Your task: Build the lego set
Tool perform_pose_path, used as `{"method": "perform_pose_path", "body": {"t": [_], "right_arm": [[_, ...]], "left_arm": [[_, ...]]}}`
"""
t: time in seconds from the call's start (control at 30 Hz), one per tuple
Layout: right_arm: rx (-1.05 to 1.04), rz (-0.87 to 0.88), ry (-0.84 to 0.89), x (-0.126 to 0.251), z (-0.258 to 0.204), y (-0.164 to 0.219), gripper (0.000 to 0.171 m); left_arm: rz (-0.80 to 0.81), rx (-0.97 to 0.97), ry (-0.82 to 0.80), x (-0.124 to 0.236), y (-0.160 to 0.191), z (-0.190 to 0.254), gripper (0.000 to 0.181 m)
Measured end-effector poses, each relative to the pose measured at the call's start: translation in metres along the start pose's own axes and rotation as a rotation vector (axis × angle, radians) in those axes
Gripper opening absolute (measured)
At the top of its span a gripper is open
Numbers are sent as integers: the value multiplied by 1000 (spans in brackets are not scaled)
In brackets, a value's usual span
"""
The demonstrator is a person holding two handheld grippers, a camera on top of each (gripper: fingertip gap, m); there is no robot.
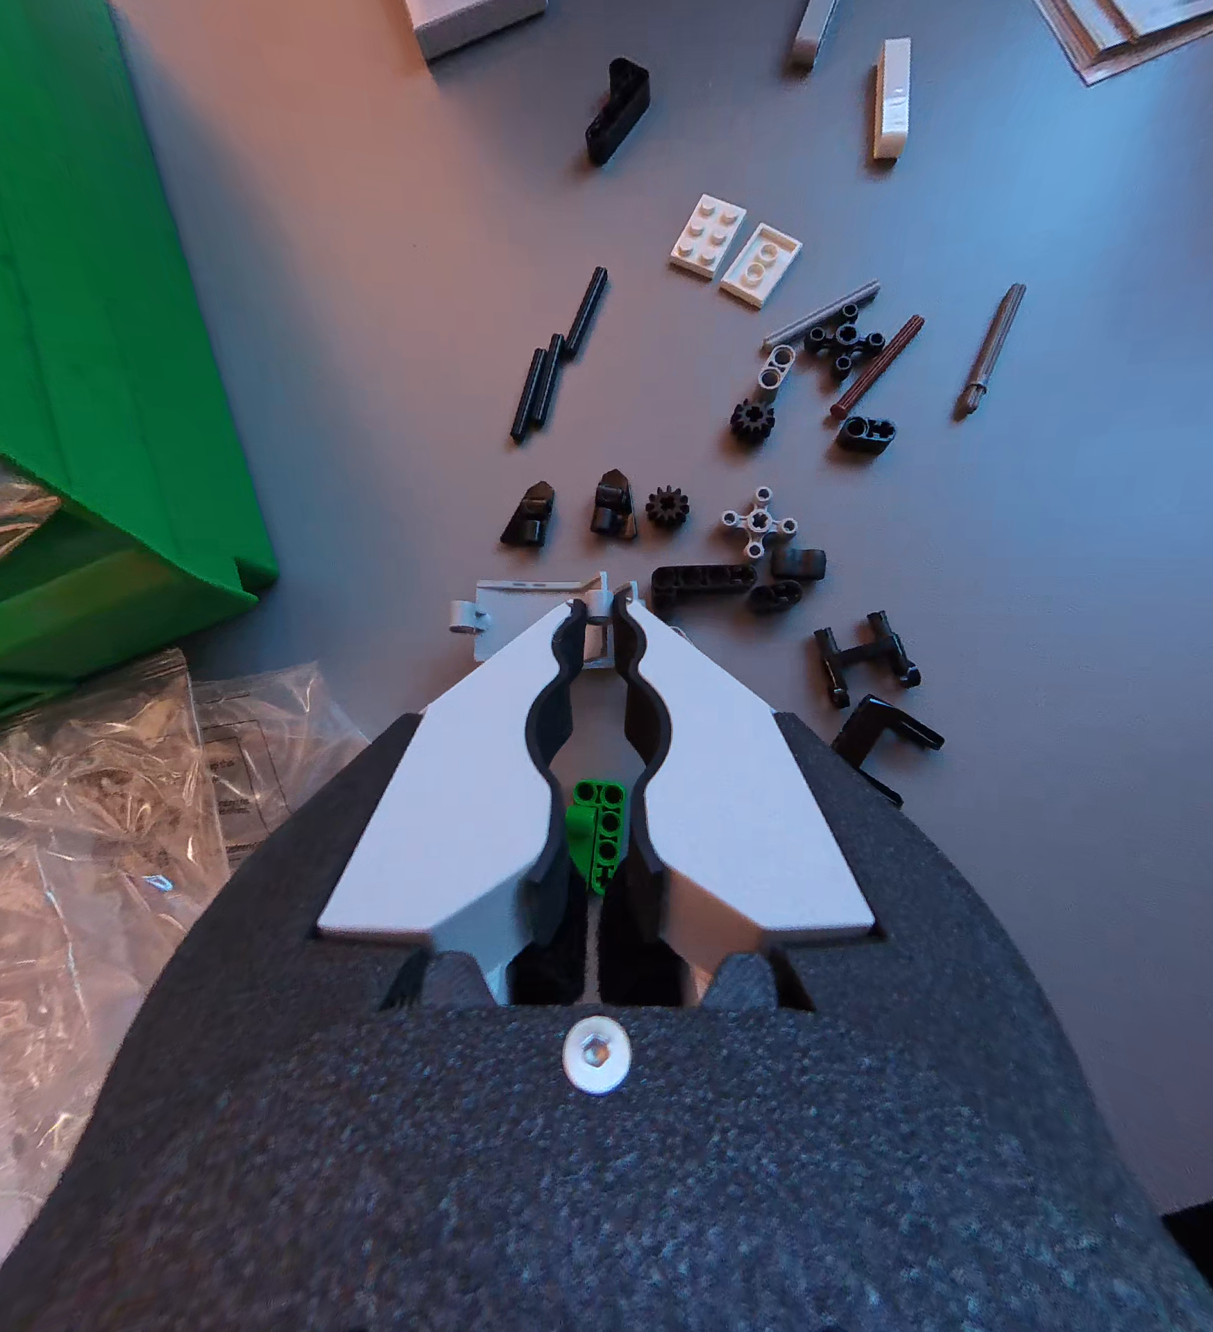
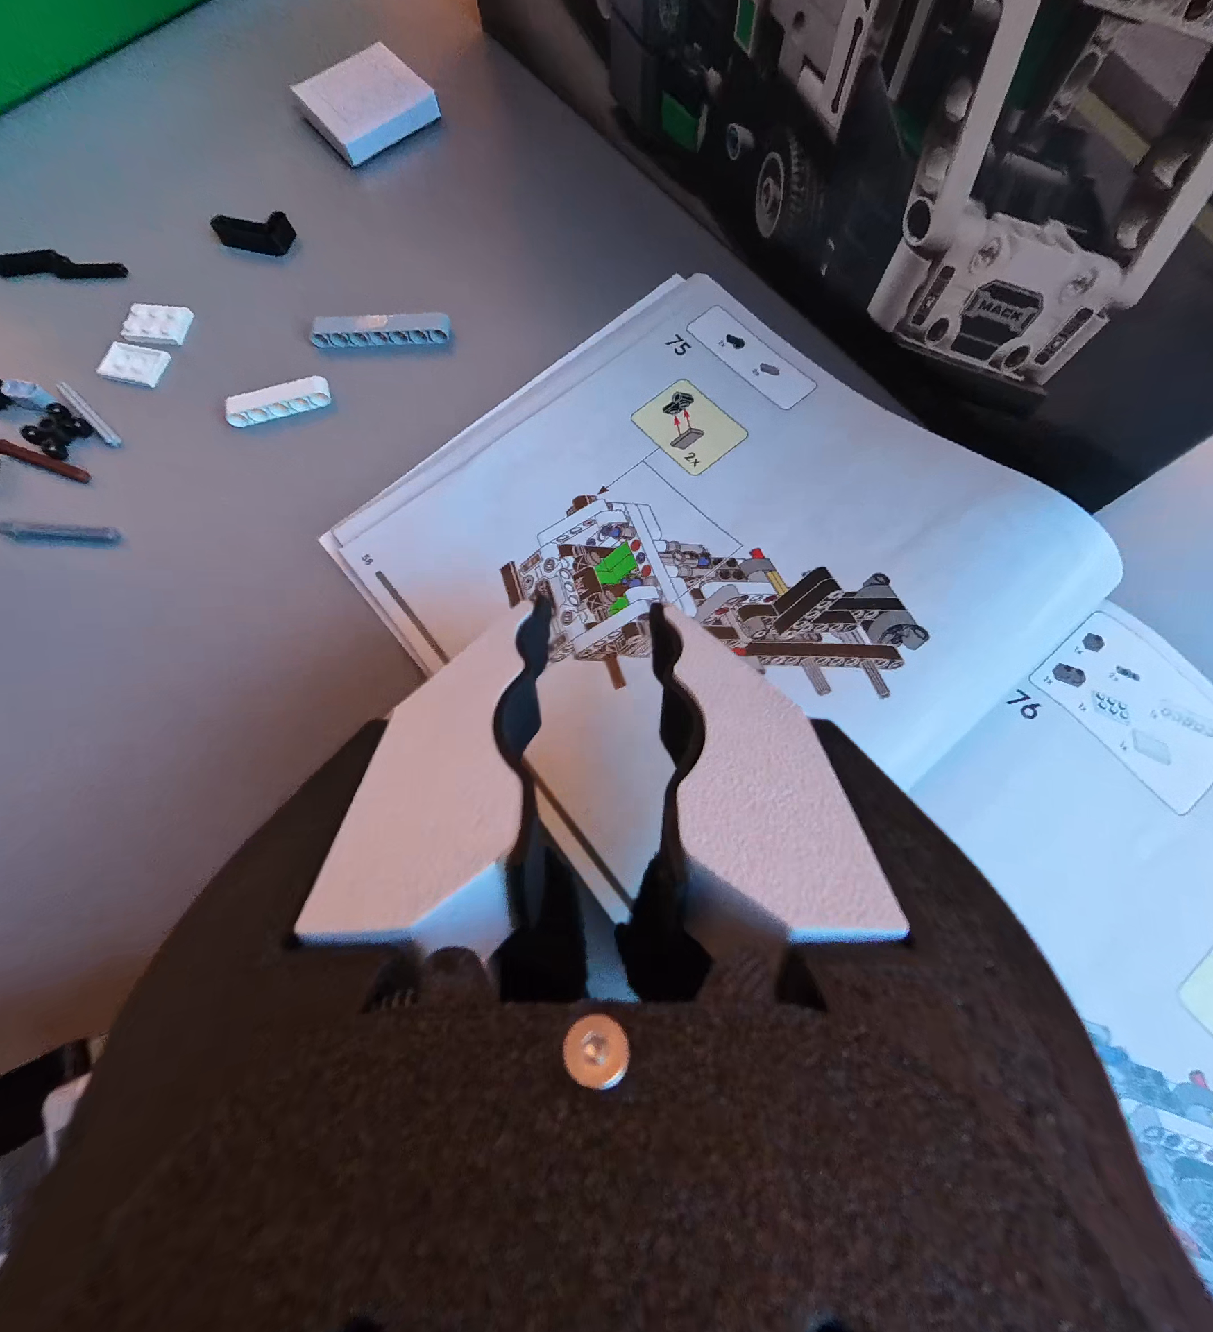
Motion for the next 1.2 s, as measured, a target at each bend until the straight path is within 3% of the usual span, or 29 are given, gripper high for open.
{"method": "perform_pose_path", "body": {"t": [0.6,1.2], "right_arm": [[-10,6,24,4,4,3,27],[2,0,22,5,3,5,27]], "left_arm": [[1,43,30,-5,-3,-4,13],[127,45,113,8,-31,13,18]]}}
Point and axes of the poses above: each gripper's, where its closed fingertips meet, x back along the fingers, y out of its underside, z = x × y across the jaws, the point moved 4 cm from there along x, back along the fingers, and after that the axes turned 14 degrees about x, right-handed, at the moved point
